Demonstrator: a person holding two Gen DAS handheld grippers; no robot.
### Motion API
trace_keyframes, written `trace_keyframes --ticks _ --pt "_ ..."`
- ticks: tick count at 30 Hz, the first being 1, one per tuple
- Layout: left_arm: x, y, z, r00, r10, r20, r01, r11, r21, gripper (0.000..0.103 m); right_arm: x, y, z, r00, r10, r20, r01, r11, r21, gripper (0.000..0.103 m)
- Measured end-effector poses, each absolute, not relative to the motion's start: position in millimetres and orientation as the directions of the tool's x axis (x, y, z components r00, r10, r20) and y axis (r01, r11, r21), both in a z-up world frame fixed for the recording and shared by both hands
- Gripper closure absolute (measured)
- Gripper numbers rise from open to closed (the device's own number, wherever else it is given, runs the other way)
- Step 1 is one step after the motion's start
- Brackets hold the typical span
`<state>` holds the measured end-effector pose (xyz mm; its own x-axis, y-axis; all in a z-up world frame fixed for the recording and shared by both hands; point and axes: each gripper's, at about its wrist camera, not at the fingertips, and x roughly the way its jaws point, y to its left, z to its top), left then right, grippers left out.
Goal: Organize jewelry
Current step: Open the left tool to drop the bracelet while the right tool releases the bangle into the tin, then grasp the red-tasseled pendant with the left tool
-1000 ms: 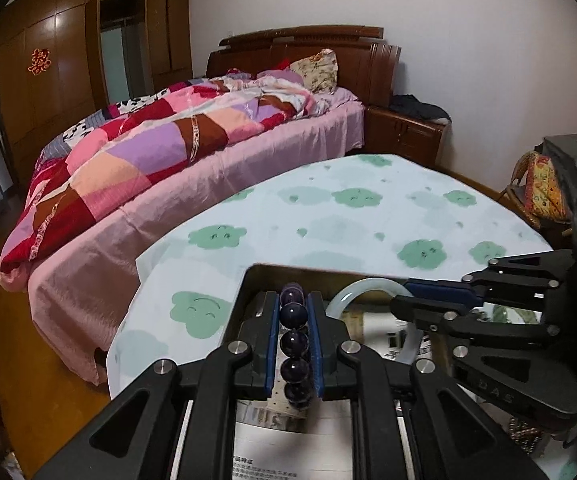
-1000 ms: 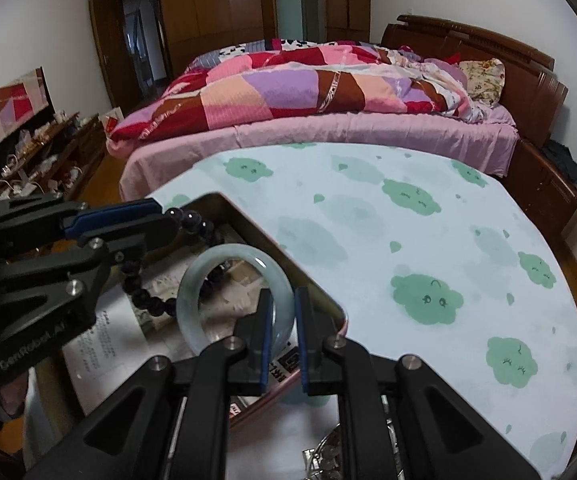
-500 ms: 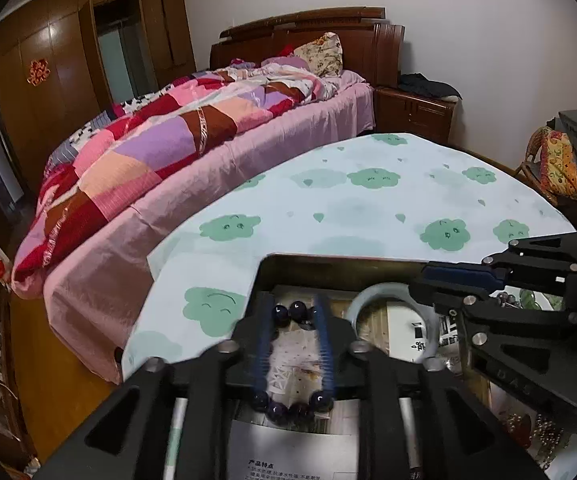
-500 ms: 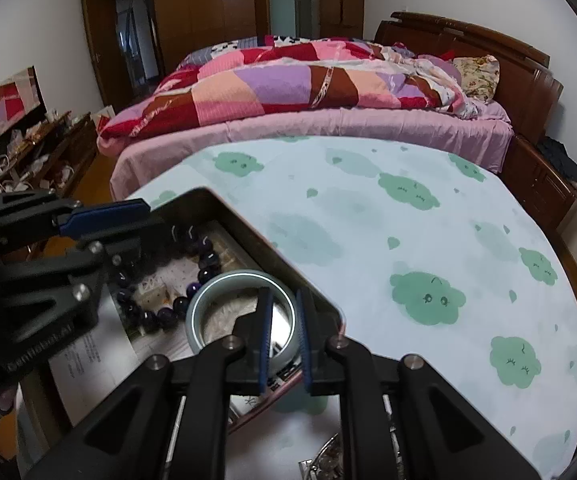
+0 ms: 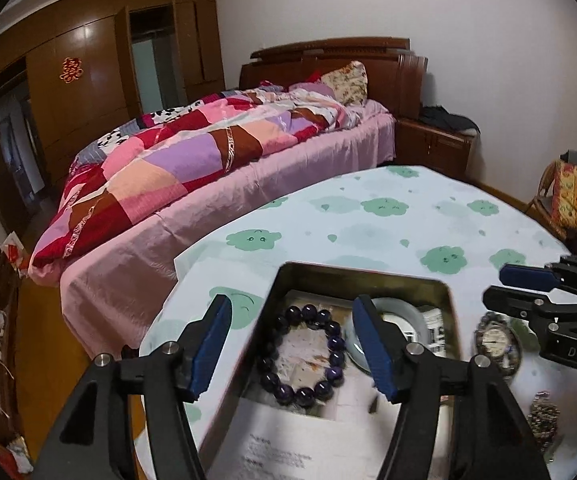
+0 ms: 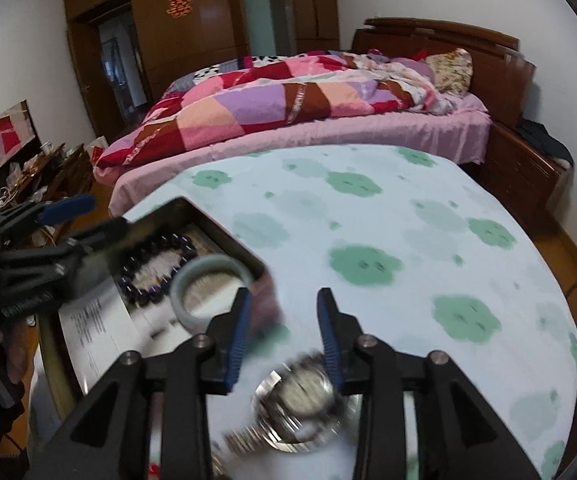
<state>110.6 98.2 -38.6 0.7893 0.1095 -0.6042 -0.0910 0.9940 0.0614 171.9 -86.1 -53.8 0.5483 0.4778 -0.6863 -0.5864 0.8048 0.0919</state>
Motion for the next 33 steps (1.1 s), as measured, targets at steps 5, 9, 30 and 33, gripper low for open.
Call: trace_keyframes --ticks 5,9,30,33 --pt "78.3 77.4 -31.3 0.814 0.066 -0.578 -0.054 0.998 0.038 0.040 156.0 -124.6 -62.4 0.556 0.460 -0.692 -0.538 0.834 0.122 0.063" --pt "54.2 58.8 -30.0 0.819 0.012 -0.574 -0.007 1.000 0.011 0.040 138.0 -154.0 -74.4 0.560 0.445 -0.699 -0.491 0.858 0.153 0.057" --pt "10.1 -15.4 -70.0 0.720 -0.094 -0.687 0.119 0.993 -0.012 0.044 52.6 -169.5 -91.3 0.532 0.477 -0.699 -0.573 0.811 0.118 0.057" --pt "10.7 -17.1 -75.6 0.704 -0.112 -0.701 0.135 0.991 -0.022 0.053 49.1 -164.0 -98.3 0.512 0.484 -0.709 -0.590 0.798 0.118 0.057"
